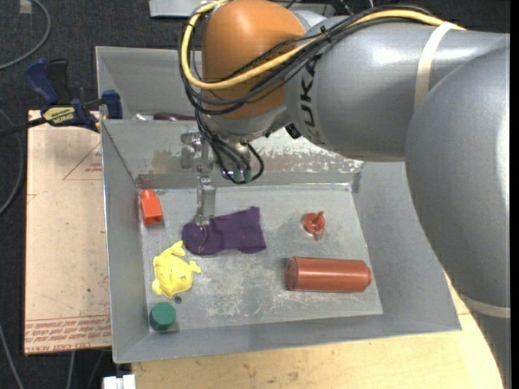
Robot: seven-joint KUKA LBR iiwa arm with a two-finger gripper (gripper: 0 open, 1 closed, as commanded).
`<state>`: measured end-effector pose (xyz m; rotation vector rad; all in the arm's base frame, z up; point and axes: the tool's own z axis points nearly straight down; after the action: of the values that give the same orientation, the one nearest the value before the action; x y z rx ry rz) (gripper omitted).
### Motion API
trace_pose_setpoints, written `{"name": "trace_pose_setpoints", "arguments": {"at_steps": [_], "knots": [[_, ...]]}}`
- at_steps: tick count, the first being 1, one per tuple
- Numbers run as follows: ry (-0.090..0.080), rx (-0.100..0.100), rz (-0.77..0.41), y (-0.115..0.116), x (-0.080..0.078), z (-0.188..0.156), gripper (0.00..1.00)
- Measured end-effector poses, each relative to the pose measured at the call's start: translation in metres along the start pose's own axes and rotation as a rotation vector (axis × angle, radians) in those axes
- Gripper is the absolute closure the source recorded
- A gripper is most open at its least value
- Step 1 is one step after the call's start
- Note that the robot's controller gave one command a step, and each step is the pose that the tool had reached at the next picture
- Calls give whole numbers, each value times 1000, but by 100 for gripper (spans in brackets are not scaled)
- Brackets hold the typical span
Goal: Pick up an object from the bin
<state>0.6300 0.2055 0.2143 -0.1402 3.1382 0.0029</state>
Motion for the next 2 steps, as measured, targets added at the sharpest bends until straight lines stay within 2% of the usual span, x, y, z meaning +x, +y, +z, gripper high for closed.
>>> {"name": "trace_pose_setpoints", "arguments": {"at_steps": [1,2], "knots": [[-5,-1,-196,-35,19,20,0],[-5,0,-311,-56,58,83,0]]}}
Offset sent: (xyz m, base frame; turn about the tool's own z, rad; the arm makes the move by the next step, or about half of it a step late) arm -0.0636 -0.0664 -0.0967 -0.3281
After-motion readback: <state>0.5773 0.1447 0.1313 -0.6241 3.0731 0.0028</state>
